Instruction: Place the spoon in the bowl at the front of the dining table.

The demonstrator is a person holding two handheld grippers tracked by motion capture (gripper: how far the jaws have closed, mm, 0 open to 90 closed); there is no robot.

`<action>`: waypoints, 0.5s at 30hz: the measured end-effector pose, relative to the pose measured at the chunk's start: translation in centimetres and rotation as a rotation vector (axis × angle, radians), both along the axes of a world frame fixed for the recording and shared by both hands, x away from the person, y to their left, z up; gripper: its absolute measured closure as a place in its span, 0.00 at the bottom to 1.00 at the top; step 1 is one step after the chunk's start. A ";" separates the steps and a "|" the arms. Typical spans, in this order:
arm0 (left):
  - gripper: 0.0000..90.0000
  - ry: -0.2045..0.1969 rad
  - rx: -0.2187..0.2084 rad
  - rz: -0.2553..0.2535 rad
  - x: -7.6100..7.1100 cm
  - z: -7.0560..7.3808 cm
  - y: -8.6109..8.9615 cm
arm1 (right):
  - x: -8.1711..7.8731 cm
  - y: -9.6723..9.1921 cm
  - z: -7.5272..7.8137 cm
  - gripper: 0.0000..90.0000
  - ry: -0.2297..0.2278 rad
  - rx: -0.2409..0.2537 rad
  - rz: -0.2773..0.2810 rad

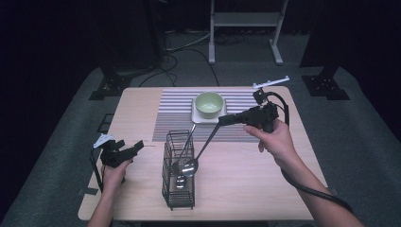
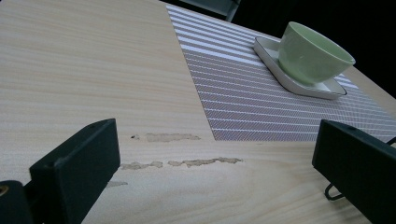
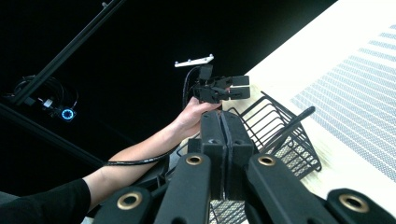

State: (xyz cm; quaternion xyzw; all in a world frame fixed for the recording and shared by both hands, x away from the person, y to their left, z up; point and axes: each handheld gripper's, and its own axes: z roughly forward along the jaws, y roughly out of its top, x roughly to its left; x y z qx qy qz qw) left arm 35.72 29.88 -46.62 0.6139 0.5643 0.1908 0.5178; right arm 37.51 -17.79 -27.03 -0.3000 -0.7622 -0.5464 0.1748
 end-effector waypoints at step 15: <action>0.00 0.004 -0.002 -0.001 0.1 -0.1 -0.1 | -0.1 -2.0 -0.2 0.99 0.006 -0.012 -0.031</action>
